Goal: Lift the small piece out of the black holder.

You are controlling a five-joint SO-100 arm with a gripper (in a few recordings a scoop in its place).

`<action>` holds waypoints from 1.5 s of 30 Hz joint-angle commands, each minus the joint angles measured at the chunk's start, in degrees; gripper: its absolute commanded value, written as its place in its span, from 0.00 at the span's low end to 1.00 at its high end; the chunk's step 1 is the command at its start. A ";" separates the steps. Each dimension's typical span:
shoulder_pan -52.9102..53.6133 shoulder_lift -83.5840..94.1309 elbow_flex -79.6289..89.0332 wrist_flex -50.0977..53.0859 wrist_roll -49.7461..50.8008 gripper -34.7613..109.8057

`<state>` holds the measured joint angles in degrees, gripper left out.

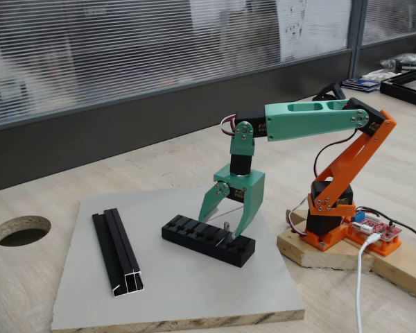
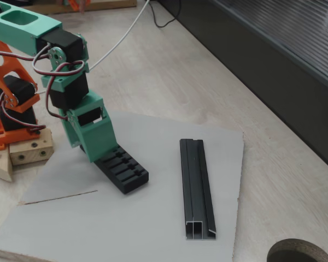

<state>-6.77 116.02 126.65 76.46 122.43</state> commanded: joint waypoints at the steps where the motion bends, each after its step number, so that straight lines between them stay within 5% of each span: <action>1: -0.44 0.35 -0.44 -0.26 0.62 0.62; 22: 4.92 0.35 -0.97 -0.18 0.44 0.61; 32: 4.92 0.44 -1.05 -0.26 0.18 0.45; 45: 4.83 0.44 -1.05 -0.26 0.35 0.44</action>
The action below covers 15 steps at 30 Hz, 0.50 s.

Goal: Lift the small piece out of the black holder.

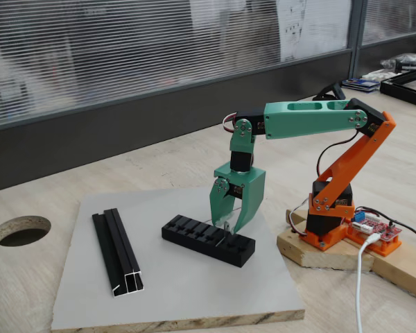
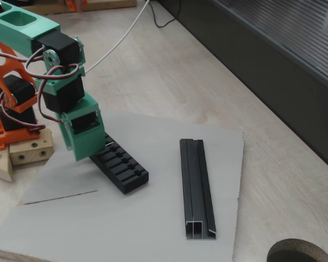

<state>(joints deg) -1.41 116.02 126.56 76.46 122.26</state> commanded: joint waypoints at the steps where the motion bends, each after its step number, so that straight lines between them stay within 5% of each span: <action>1: -0.53 0.44 -0.97 -0.26 0.53 0.44; 9: -0.53 0.35 -0.53 -0.26 0.62 0.44; 15: -0.44 0.35 -0.35 -0.35 0.35 0.34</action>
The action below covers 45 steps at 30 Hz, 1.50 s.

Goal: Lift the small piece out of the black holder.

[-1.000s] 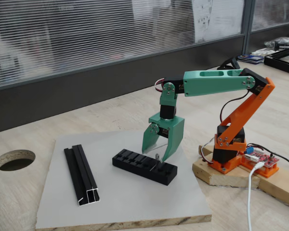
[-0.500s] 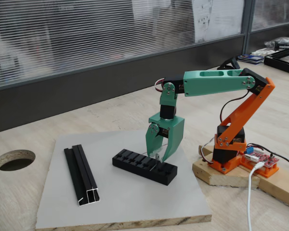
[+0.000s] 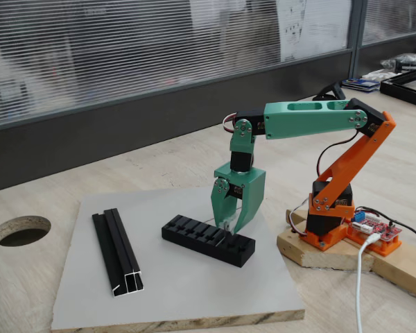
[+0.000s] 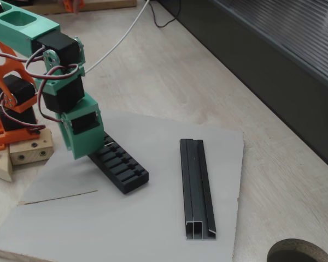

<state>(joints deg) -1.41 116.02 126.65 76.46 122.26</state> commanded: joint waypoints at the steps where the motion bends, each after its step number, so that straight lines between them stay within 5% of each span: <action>1: -0.44 0.35 -0.44 -0.35 0.53 0.32; 6: -0.35 0.35 -0.53 -0.35 0.79 0.27; 45: -0.44 1.58 -9.40 0.35 0.79 0.26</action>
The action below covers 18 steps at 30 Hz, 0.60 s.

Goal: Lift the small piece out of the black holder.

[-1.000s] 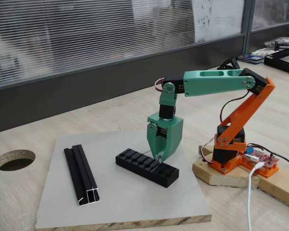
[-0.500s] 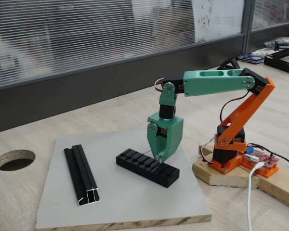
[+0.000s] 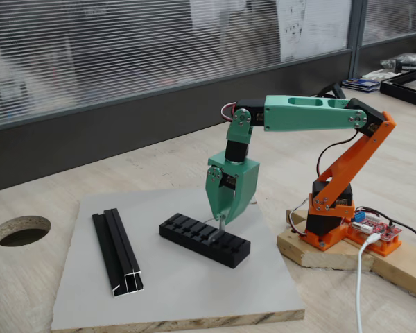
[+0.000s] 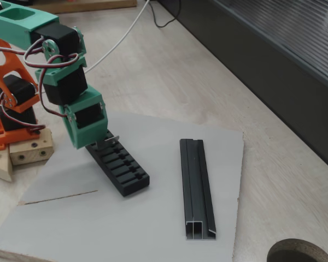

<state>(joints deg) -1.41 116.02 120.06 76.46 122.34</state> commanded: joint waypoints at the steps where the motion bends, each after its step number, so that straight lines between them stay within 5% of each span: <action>1: -0.44 1.58 -3.69 0.44 0.70 0.26; 18: 0.35 1.58 -17.67 -0.09 0.70 0.26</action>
<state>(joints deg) -1.41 116.02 105.47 76.46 122.34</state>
